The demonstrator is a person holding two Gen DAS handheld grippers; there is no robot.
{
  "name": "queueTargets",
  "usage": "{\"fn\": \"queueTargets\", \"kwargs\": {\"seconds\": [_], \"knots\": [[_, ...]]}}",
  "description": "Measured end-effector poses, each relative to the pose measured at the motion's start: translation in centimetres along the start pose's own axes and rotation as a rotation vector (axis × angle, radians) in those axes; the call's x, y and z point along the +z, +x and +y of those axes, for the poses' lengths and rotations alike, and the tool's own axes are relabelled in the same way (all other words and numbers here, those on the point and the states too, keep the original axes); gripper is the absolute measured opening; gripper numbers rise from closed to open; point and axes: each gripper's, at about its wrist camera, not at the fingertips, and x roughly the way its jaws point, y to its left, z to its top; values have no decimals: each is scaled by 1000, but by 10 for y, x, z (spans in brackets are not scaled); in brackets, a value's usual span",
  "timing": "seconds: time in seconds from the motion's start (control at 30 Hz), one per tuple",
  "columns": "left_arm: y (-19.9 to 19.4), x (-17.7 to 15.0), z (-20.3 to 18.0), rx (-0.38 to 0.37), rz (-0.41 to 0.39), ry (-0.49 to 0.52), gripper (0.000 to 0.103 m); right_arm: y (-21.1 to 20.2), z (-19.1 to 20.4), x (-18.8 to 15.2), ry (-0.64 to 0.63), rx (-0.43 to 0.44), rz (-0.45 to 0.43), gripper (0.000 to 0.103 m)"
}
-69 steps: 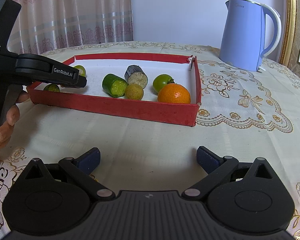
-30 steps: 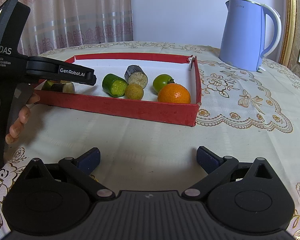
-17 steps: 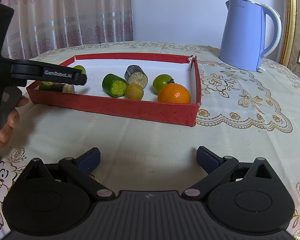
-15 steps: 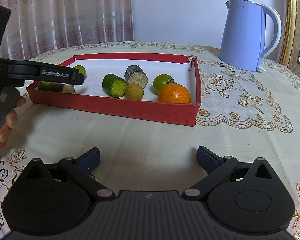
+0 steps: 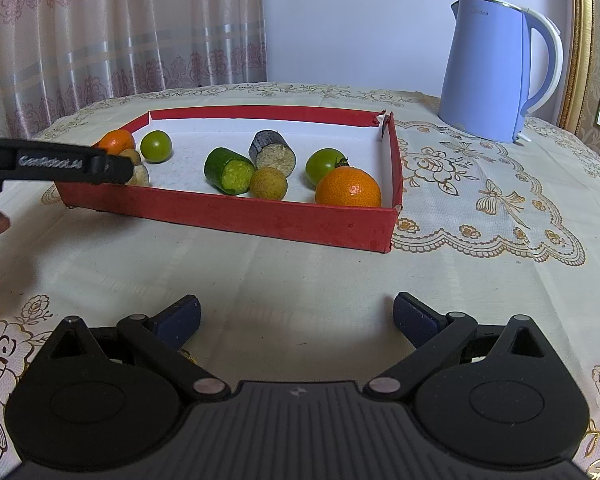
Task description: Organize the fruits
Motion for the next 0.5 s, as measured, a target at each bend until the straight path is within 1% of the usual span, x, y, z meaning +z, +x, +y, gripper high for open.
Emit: {"fn": "queueTargets", "kwargs": {"seconds": [0.1, 0.2, 0.3, 0.4, 0.5], "knots": [[-11, -6, 4, 20, -4, -20, 92, 0, 0, 0, 0, 0, 0, 103], [-26, -13, 9, 12, -2, -42, 93, 0, 0, 0, 0, -1, 0, 103], [-40, -19, 12, 17, 0, -58, 96, 0, 0, 0, 0, -1, 0, 103], [-53, -25, 15, 17, -4, -82, 96, 0, 0, 0, 0, -1, 1, 103], [-66, -29, 17, 19, -6, -98, 98, -2, 0, -1, 7, -24, -3, 103]]}}
